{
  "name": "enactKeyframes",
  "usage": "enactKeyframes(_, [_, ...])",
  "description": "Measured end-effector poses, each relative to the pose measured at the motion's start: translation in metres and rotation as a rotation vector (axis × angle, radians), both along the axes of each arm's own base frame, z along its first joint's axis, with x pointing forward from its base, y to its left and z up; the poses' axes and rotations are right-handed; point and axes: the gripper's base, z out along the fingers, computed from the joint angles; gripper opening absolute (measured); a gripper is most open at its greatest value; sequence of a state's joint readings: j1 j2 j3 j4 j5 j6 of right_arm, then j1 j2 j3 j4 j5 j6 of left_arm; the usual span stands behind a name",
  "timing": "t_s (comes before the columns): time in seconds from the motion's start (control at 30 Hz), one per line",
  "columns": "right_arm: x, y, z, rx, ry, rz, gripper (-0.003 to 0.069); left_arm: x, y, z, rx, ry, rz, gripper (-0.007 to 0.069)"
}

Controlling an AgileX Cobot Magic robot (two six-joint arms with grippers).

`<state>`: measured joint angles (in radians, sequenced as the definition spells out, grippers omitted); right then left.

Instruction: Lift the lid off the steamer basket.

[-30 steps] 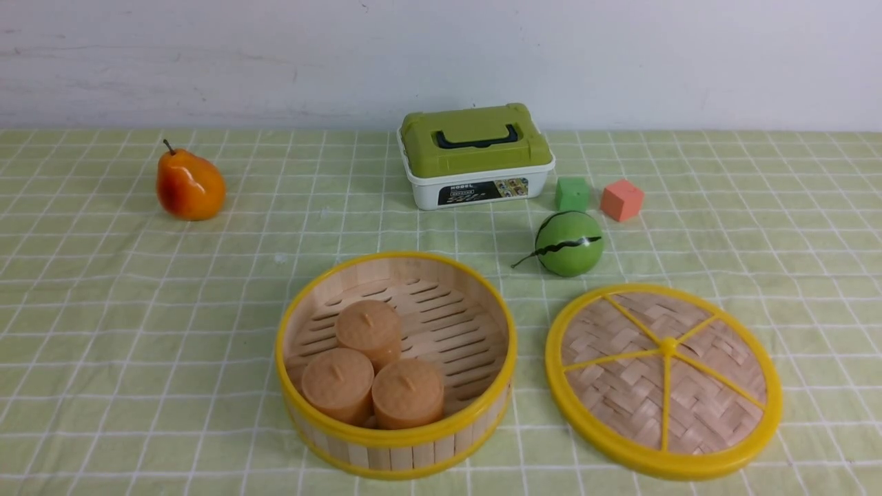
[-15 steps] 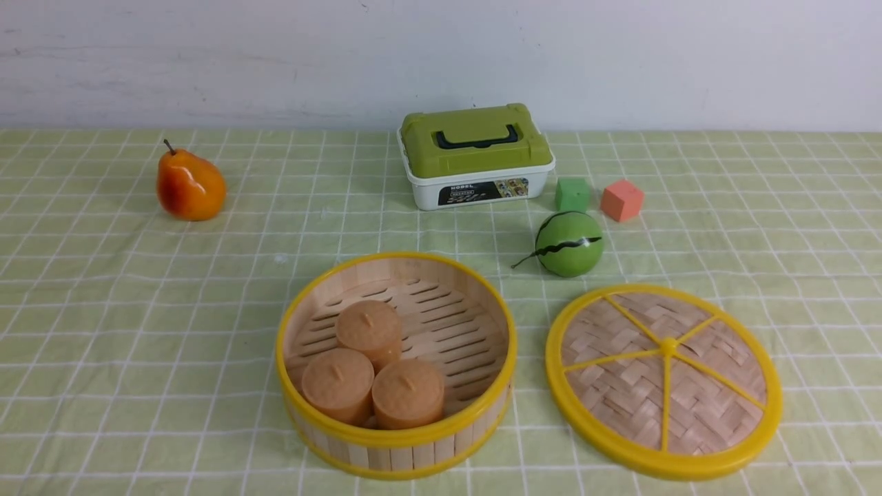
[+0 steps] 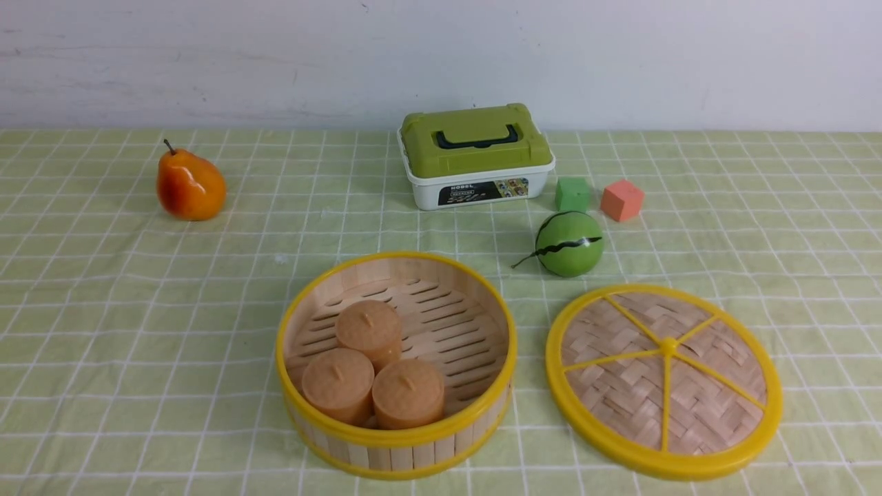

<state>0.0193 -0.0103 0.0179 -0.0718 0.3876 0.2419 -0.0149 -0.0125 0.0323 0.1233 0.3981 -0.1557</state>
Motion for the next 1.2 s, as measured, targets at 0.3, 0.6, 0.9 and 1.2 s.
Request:
enactKeyframes(0.3, [0.0000,0.0000,-0.0001,-0.001,0.001,0.000,0.0074,0.0000,0.0000,0.0000,0.000,0.000,0.000,0.0239])
enactKeyframes(0.6, [0.0000,0.0000,-0.0001,-0.003,0.001,0.001,0.0085,0.0000,0.0000,0.0000,0.000,0.000,0.000,0.0239])
enactKeyframes(0.9, [-0.0001,0.0000,-0.0002,-0.003,0.002,0.001,0.0099,0.0000,0.0000,0.0000,0.000,0.000,0.000,0.0239])
enactKeyframes(1.2, [-0.0001,0.0000,-0.0002,-0.003,0.002,0.001,0.0111,0.0000,0.0000,0.0000,0.000,0.000,0.000,0.0239])
